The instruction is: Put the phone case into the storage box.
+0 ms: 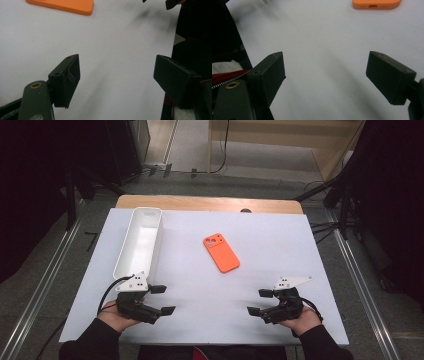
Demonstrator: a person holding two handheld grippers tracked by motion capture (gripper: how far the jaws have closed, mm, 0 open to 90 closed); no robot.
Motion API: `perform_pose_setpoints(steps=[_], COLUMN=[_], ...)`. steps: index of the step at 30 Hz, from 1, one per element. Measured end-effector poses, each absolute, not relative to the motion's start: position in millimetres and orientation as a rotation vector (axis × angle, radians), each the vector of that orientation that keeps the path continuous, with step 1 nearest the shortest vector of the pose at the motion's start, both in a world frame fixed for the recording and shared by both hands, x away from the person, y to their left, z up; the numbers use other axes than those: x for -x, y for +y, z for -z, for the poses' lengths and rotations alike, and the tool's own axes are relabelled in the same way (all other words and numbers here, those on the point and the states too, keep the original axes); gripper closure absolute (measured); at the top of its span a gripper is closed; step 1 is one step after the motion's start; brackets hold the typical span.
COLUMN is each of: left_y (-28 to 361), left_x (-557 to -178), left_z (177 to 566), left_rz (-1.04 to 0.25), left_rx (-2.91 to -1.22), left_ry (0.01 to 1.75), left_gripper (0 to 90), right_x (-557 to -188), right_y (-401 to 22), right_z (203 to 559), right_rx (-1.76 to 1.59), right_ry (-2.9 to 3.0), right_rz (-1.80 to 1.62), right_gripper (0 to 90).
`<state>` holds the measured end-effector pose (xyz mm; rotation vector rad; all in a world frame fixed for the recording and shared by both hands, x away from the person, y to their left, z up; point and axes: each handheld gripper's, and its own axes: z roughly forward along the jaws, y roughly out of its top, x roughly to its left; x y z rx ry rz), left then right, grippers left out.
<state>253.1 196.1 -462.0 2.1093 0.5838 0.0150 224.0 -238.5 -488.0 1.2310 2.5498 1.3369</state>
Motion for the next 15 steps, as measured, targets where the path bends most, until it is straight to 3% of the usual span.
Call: perform_pose_setpoints(steps=[15], left_y=[195.9], left_x=[-252.6], left_z=[462.4], left_rz=[-0.01], left_rx=[-2.109], left_ry=[0.584], left_gripper=[21.8], right_x=[-224.6], right_y=[-236.9], right_z=[487.2], right_rx=[-1.212], right_ry=[2.545], right_rz=[-1.344], right_gripper=[14.6])
